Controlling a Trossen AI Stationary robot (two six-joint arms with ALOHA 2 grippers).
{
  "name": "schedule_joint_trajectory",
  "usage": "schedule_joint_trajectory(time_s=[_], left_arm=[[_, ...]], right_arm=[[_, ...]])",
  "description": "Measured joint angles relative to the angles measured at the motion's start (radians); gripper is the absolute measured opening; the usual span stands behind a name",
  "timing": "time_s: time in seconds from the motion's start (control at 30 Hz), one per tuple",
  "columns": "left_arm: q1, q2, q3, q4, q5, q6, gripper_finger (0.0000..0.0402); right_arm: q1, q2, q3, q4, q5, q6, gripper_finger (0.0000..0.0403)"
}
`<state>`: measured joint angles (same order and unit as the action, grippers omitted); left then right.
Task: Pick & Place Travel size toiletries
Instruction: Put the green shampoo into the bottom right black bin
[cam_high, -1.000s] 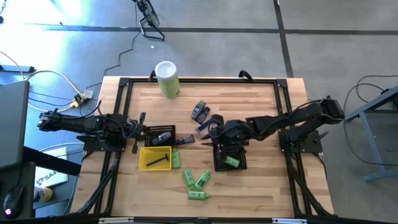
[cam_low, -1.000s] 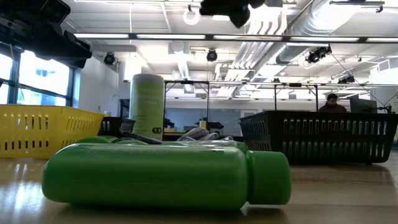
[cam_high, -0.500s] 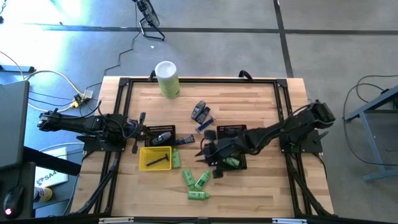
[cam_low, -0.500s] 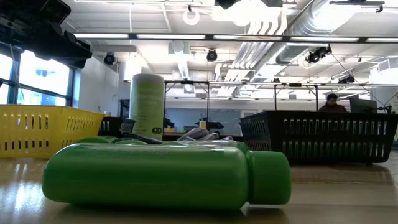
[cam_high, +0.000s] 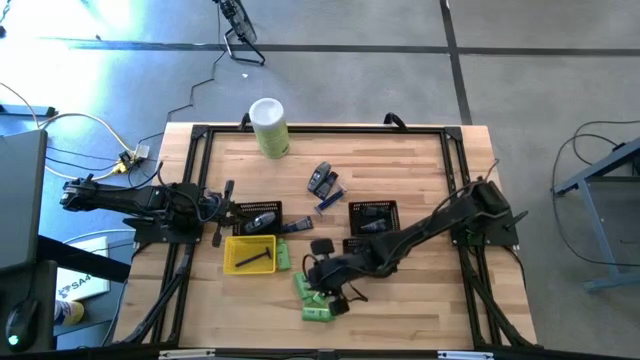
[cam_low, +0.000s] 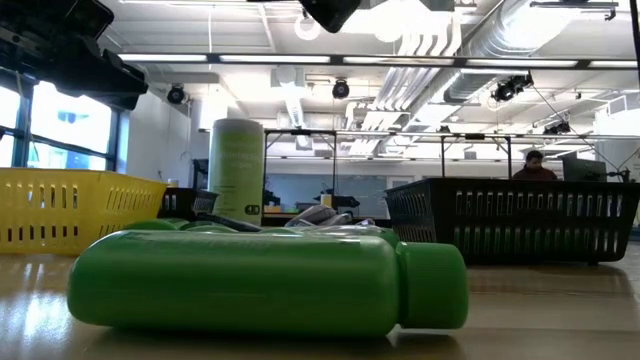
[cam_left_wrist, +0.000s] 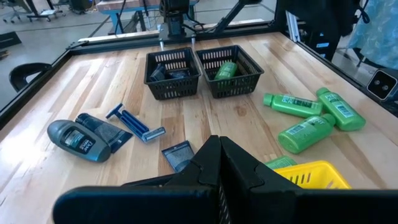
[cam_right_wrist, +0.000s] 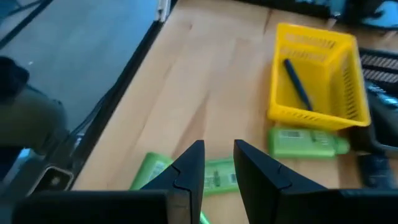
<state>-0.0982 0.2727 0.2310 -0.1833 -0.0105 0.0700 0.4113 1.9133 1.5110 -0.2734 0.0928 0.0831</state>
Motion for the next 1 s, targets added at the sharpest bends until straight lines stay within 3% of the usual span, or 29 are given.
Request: schedule_joint_trajectory(time_s=[0.37,0.8,1.0], left_arm=[[0.000,0.000,0.000,0.000,0.000,0.000,0.0000],[0.000,0.000,0.000,0.000,0.000,0.000,0.0000],[0.000,0.000,0.000,0.000,0.000,0.000,0.0000]], right_arm=[[0.001,0.004,0.000,-0.116,0.012,-0.001,0.0089],[0.001,0.004,0.000,-0.157,0.016,0.030,0.0271],[0.001,0.004,0.000,-0.192,0.003,0.044,0.0303]])
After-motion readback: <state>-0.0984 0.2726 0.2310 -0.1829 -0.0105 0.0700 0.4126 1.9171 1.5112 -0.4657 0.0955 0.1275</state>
